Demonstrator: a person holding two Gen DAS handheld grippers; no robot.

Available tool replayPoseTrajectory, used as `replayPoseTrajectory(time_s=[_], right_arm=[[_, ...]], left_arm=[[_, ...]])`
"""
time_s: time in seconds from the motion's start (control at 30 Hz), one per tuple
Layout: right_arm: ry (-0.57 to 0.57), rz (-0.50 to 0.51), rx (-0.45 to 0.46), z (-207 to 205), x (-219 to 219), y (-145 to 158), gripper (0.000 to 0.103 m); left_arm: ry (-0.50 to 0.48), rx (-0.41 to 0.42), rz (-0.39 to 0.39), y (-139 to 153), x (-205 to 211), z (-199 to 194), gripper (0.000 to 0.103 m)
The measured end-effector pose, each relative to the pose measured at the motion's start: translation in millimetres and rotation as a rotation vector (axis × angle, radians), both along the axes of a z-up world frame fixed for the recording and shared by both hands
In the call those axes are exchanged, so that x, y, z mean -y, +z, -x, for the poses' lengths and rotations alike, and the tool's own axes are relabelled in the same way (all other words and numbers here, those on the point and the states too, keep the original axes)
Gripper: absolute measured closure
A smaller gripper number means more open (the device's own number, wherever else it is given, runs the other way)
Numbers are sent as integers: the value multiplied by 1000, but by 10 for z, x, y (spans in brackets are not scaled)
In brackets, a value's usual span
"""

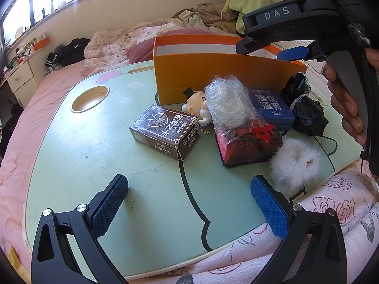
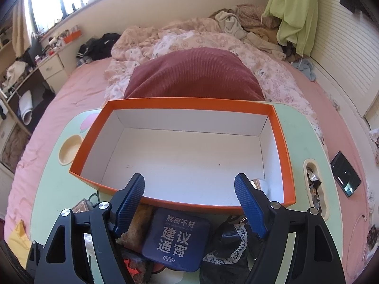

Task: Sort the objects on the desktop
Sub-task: 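Reach the right gripper into the emptied orange box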

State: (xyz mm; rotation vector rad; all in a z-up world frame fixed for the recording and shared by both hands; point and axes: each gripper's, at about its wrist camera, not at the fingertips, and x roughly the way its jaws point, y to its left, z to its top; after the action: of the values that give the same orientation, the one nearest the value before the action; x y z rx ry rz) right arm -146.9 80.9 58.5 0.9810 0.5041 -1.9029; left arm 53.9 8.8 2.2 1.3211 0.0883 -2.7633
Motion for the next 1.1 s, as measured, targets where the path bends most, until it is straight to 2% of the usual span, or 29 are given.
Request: replayPoseTrajectory(time_s=[0.2, 0.3, 0.37, 0.43, 0.5, 0.57, 0.77, 0.93, 1.03, 1.1], right_arm=[[22, -25, -32, 4, 9, 77, 26], [57, -46, -32, 122, 17, 308, 43], [82, -99, 19, 280, 63, 448, 43], [133, -211, 101, 463, 152, 487, 50], [154, -339, 130, 575, 230, 392, 74], [138, -420, 138, 668, 261, 255, 80], [83, -496, 176, 770, 355, -111, 81], [32, -580, 93, 704, 451, -236, 80], [12, -589, 102, 729, 485, -263, 76], [-21, -614, 85, 785, 497, -340, 68]], left_arm=[[4, 0, 0, -2, 1, -1, 0], [5, -1, -1, 0, 5, -5, 0], [6, -1, 0, 0, 6, -2, 0], [7, -2, -1, 3, 7, -5, 0], [9, -1, 0, 3, 7, -4, 0], [10, -1, 0, 2, 9, -3, 0], [13, -2, -1, 1, 8, -3, 0], [17, -2, -1, -1, 8, -6, 0], [19, -2, -1, -2, 8, -7, 0], [20, -2, -1, -2, 8, -7, 0]])
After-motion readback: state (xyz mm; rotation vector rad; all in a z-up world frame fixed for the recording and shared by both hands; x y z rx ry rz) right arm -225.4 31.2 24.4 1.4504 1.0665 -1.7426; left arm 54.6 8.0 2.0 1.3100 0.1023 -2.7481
